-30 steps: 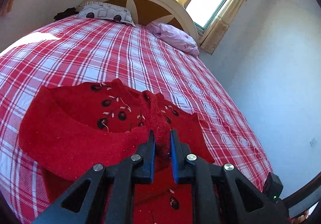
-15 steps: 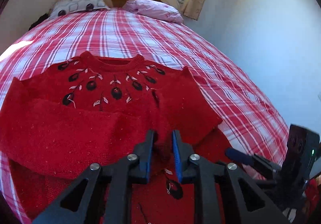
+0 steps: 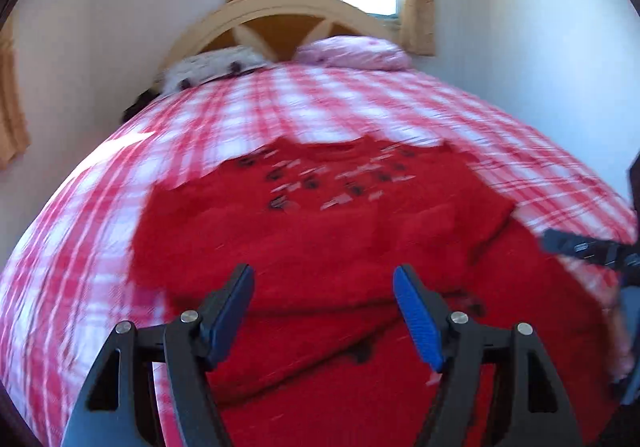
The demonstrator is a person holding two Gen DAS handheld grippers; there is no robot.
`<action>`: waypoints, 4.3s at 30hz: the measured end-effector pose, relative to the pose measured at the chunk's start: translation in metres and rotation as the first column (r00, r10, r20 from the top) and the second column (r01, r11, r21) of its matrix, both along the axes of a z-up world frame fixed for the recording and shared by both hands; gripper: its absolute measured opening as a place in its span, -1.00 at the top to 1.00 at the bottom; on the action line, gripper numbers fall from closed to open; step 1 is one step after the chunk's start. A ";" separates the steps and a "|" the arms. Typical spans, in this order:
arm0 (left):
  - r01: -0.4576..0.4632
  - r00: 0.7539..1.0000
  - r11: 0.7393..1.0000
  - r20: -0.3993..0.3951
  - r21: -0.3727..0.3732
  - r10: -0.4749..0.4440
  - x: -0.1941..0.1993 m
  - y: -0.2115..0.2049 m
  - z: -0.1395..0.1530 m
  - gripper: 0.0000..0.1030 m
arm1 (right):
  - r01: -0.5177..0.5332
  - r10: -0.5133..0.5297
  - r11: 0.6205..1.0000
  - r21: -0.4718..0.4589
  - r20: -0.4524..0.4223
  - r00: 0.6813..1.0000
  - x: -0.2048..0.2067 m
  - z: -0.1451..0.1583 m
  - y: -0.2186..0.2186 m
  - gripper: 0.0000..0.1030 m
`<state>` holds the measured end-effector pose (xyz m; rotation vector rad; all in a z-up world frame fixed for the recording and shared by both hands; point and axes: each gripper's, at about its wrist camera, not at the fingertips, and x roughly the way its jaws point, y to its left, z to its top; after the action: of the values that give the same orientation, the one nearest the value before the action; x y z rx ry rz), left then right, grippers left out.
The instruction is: Fold small clothes
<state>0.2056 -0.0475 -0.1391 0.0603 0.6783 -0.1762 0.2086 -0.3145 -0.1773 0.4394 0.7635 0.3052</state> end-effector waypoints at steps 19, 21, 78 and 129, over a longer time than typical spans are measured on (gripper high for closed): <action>-0.211 0.959 0.972 -0.216 -0.102 0.186 0.024 0.063 -0.054 -0.43 | -0.140 0.148 0.989 0.050 -0.269 0.952 0.060 -0.030 0.083 0.26; -0.208 0.959 0.973 -0.219 -0.103 0.182 0.023 0.067 -0.054 -0.45 | -0.150 0.162 0.987 0.064 -0.262 0.951 0.061 -0.026 0.083 0.70; -0.215 0.958 0.972 -0.215 -0.098 0.190 0.022 0.067 -0.056 -0.49 | 0.017 -0.097 0.907 -0.422 -0.171 0.981 0.044 -0.015 0.017 0.50; -0.158 0.969 0.987 -0.197 -0.026 0.150 -0.044 0.070 -0.055 -0.64 | -0.059 0.023 0.935 -0.349 -0.107 0.994 -0.012 -0.009 0.010 0.10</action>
<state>0.1616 0.0227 -0.1943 -0.0507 0.8709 -0.0470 0.1964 -0.3043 -0.1862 0.1000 0.9079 0.1795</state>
